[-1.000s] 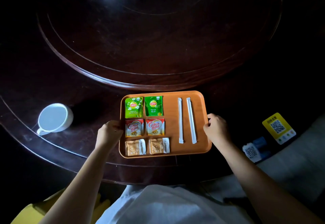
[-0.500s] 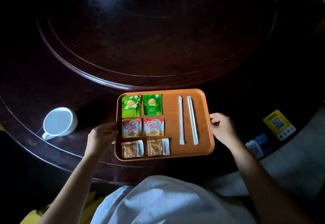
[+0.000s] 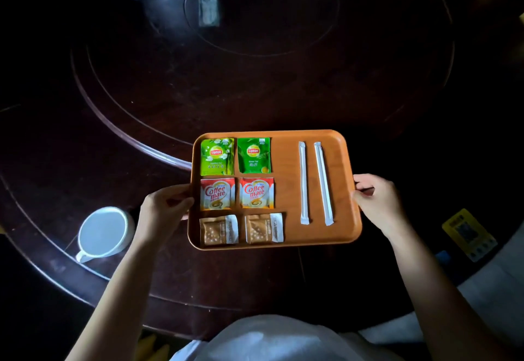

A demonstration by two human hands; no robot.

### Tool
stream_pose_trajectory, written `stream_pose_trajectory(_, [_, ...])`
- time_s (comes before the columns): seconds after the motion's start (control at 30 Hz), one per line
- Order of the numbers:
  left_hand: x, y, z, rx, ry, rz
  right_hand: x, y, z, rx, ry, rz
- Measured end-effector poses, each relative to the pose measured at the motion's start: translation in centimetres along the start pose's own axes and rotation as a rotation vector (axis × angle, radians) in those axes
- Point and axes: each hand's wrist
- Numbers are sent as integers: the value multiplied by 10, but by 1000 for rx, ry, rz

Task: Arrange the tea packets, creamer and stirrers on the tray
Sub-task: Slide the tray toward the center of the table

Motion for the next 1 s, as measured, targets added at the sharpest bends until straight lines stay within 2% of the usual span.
stream_pose_trajectory(0.43, [6, -70, 129, 73, 6, 70, 13, 40, 119, -1, -52, -4])
stream_pose_trajectory(0.7, [30, -71, 185, -1, 50, -2, 28, 41, 172, 37, -73, -20])
stream_pose_trajectory(1.0, [41, -61, 202, -34, -19, 49, 43, 37, 202, 5, -55, -59])
Point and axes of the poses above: each hand's wrist, its own z-axis towards the middle knuckle, its own x-axis out of the palm, y = z × x, and after that the axes turned 3 degrees about -x, right-handed
